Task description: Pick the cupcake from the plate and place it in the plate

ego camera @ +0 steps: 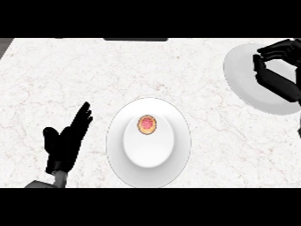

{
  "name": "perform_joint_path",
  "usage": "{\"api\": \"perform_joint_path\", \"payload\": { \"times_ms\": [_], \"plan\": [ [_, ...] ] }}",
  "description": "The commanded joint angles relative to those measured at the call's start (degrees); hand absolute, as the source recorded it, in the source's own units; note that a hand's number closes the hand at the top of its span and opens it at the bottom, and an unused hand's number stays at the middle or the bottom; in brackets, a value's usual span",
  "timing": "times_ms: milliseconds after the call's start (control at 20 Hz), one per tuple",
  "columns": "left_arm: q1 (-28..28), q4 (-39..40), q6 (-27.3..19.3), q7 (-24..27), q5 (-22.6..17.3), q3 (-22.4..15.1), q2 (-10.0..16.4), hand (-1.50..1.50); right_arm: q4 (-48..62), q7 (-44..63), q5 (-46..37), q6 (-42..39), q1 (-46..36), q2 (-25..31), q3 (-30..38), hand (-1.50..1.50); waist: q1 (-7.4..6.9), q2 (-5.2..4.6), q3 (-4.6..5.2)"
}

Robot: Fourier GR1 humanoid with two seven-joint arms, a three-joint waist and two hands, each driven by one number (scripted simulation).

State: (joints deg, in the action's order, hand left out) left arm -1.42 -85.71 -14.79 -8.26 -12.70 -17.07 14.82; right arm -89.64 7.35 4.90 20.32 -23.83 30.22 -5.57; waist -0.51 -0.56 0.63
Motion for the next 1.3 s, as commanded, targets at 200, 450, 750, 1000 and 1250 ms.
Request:
{"api": "perform_joint_path", "payload": {
  "times_ms": [200, 450, 750, 1000, 1250],
  "plan": [
    [-1.38, 3.49, 1.42, -5.86, -4.08, 3.63, -0.65, 0.00, -3.38, -7.20, -14.70, 20.43, 9.87, -16.58, -9.42, -1.50, 0.73, 0.62, -0.62],
    [4.08, 4.49, 3.53, -0.02, -1.54, 2.66, -1.95, 0.00, -8.36, 5.60, -24.20, 16.63, 9.99, -13.21, -12.90, -1.50, 0.57, 0.67, -0.59],
    [3.33, 4.32, 3.92, -1.00, -2.43, 3.14, -1.07, 0.00, -10.01, 23.89, -26.79, -2.00, 5.71, -2.67, -19.92, -1.50, 0.53, 1.02, -0.34],
    [3.29, 3.68, 4.22, -1.64, -1.68, 2.71, -1.01, 0.00, -15.43, 41.95, -30.91, -10.78, -2.85, -6.72, -25.94, -1.50, 0.19, 0.97, -0.43],
    [1.24, 4.39, 3.52, -1.90, -0.93, 2.96, -3.20, 0.00, -12.00, 50.65, -34.11, -15.91, -5.94, -13.09, -28.36, -1.50, 0.31, 0.65, -0.57]
  ]
}}
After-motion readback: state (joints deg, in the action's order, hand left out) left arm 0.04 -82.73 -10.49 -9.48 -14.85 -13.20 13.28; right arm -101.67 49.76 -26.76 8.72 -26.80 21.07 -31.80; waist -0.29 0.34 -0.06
